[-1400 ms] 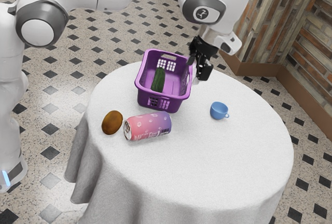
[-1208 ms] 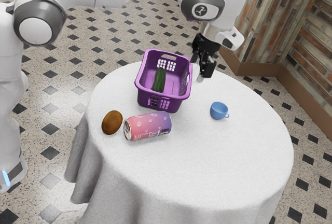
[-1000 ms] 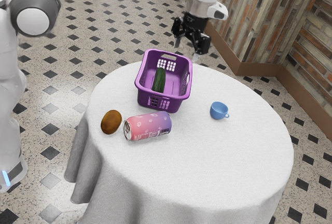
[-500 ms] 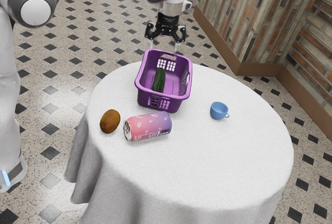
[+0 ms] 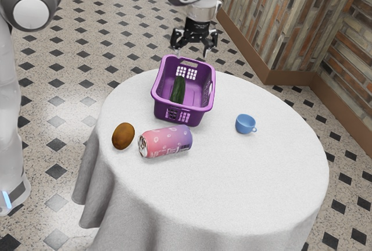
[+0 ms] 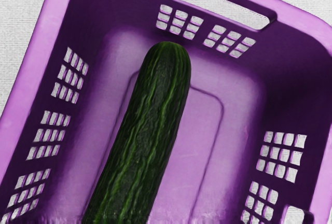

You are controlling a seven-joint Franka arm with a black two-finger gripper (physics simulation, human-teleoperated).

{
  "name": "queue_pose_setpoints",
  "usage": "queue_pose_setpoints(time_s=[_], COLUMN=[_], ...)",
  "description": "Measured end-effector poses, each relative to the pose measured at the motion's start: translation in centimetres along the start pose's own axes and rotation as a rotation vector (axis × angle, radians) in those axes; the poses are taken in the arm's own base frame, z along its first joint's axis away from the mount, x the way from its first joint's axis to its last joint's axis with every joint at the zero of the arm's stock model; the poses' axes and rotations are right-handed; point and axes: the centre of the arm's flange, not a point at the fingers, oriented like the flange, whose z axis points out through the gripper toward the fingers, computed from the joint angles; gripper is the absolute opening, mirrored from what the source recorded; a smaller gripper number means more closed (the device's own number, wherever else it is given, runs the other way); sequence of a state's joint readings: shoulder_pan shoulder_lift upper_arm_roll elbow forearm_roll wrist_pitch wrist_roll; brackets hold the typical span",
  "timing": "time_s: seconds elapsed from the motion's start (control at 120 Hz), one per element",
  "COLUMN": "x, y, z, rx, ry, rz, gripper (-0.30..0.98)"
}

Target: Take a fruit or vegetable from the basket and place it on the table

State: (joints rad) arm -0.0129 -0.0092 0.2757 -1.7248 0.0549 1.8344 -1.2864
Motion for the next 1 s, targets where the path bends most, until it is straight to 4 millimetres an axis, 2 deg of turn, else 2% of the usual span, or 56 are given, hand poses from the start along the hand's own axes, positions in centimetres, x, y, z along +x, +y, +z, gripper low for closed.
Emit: queue_pose_setpoints(time_s=[0.192,0.458,0.683,0.8,0.85,0.892,0.933,1.0], x=[-4.2,-11.0,-16.7,-18.9,-19.2,-18.5,-16.8,-13.1], y=[1.1,2.2,2.0,1.5,1.0,0.7,0.6,0.3], z=[0.0,-0.3,-0.6,-1.3,-1.7,-1.7,-1.6,-1.1], rx=[0.004,0.004,0.036,0.042,0.043,0.049,0.054,0.069], ry=[-0.008,-0.024,-0.034,-0.035,-0.037,-0.036,-0.033,-0.028], rz=[0.011,0.073,0.153,0.192,0.199,0.186,0.157,0.089], gripper=[0.69,0.69,0.69,0.69,0.69,0.69,0.69,0.69])
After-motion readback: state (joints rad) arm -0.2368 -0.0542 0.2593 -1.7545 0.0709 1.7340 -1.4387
